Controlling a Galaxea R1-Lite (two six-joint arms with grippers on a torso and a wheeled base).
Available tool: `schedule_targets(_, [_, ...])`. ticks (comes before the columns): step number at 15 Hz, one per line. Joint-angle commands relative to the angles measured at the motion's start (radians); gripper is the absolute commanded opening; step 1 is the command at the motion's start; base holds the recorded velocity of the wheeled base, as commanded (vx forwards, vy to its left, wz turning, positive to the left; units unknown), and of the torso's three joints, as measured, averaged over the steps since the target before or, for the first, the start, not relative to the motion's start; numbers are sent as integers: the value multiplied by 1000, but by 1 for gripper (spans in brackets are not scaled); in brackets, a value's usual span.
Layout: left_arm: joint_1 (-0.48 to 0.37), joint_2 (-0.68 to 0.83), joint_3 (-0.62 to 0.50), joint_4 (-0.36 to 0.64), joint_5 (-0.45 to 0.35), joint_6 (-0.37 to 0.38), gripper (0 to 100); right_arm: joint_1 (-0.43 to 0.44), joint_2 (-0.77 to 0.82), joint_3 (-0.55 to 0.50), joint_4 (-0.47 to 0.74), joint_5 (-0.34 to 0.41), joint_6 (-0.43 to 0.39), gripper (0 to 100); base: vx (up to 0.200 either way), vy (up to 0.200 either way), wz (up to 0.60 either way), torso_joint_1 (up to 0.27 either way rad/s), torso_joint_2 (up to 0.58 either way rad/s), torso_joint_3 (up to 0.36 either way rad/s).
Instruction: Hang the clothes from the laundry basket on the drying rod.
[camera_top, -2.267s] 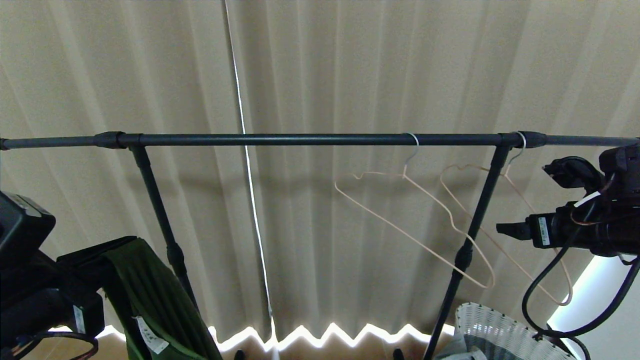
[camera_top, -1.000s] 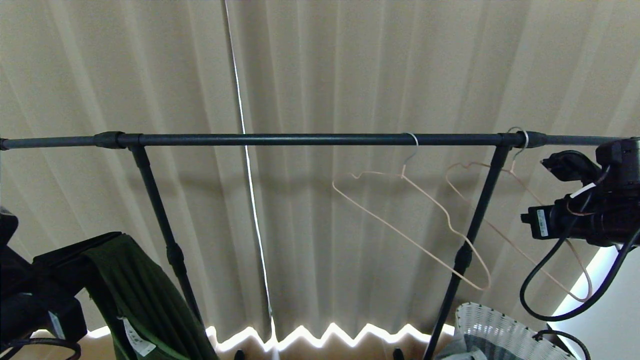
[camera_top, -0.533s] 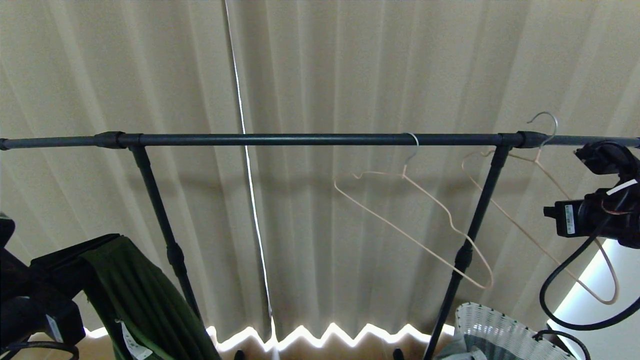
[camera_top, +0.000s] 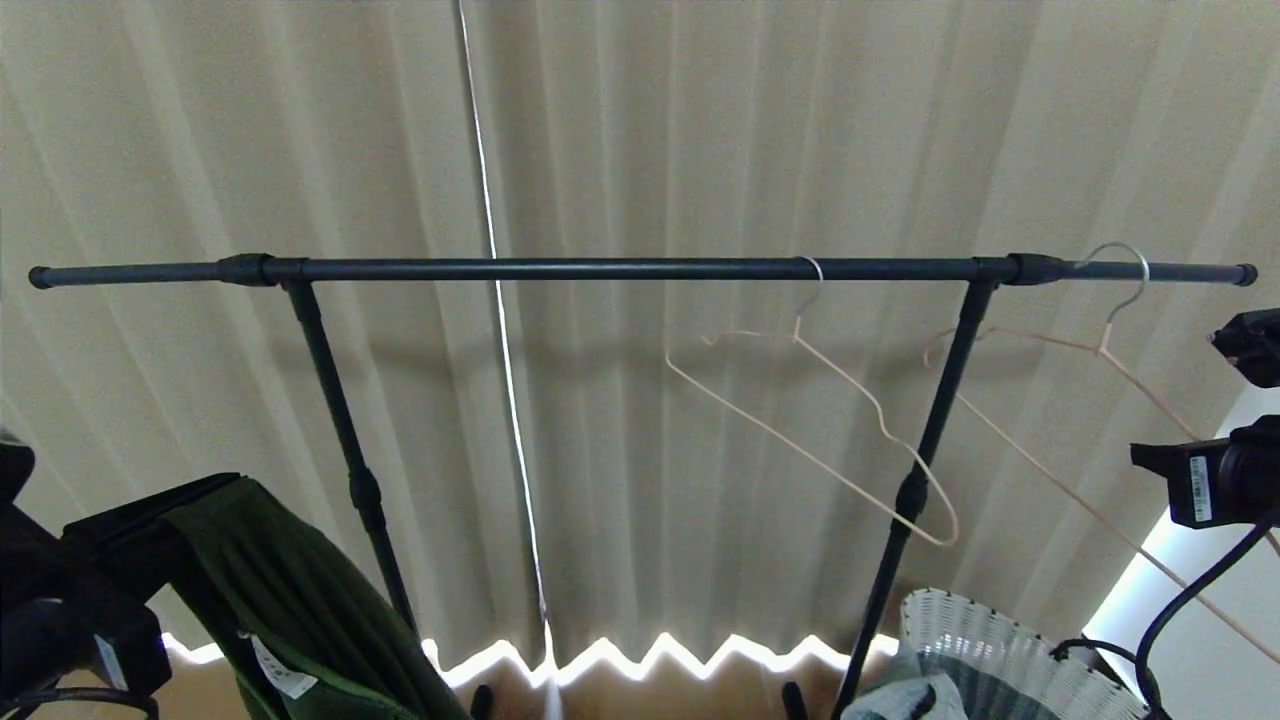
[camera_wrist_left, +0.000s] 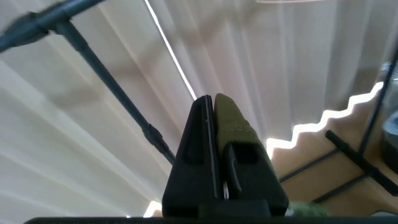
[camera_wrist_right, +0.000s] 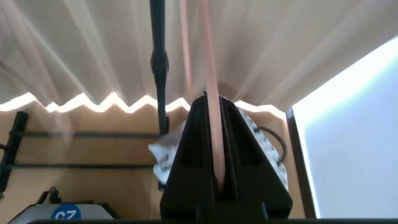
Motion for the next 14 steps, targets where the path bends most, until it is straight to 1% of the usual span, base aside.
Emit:
schedule_targets(1, [0, 3, 0, 0, 0, 0, 0, 0, -47, 31, 0, 0, -1, 0, -200, 0, 0, -12, 2, 7])
schedule_targets(7, [1, 2, 0, 0, 0, 4, 0, 0, -87, 66, -1, 0, 2, 0, -200, 0, 0, 3, 5, 0])
schedule_targets(8, [1, 3, 1, 0, 0, 32, 0, 0, -93, 75, -1, 1, 2, 0, -200, 0, 0, 2, 2, 2])
schedule_targets(14, [1, 7, 7, 0, 0, 44, 0, 6, -159, 109, -4, 12, 6, 0, 0, 0, 0, 0, 0, 0])
